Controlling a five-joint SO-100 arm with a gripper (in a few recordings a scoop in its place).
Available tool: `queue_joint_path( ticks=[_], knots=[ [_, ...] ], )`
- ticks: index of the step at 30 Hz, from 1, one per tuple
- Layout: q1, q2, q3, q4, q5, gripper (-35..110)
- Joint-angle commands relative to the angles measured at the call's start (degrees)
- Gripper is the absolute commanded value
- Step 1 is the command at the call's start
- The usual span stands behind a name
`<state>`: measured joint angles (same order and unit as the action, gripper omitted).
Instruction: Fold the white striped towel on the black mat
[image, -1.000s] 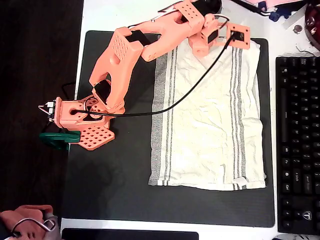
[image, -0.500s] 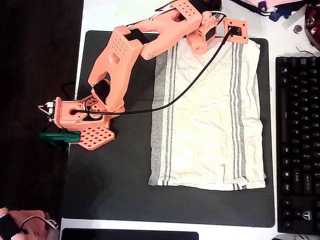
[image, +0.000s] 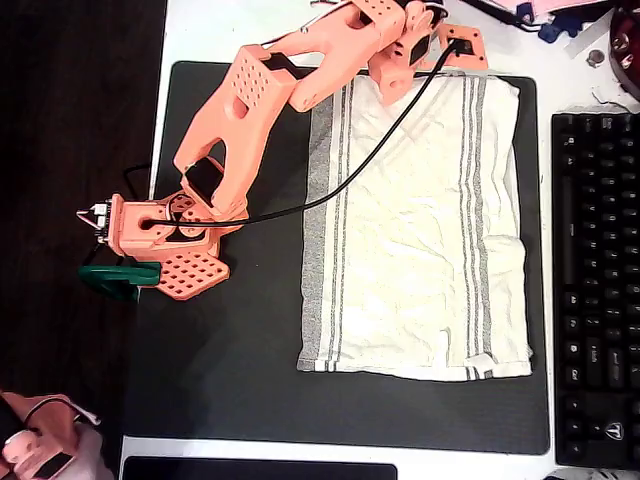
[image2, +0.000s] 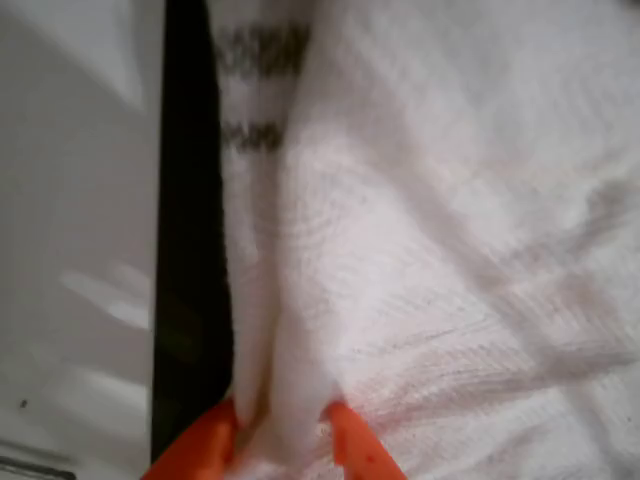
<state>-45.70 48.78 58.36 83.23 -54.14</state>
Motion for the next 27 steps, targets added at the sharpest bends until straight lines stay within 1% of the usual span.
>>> queue_joint_path(
  ticks=[1,4,9,15,20,24,27],
  knots=[
    [-0.9,4.8,0.2,2.3,-1.1,16],
    [0.5,7.1,0.4,2.8,-3.6,17],
    [0.8,5.1,-2.3,2.1,-8.3,17],
    [0.4,-0.3,-8.4,1.3,-9.5,18],
    [0.4,-2.8,-8.3,-0.3,-9.9,18],
    [1.1,-4.9,-8.6,-0.7,-11.1,14],
    [1.2,-6.0,-9.1,-0.5,-11.6,7]
  ],
)
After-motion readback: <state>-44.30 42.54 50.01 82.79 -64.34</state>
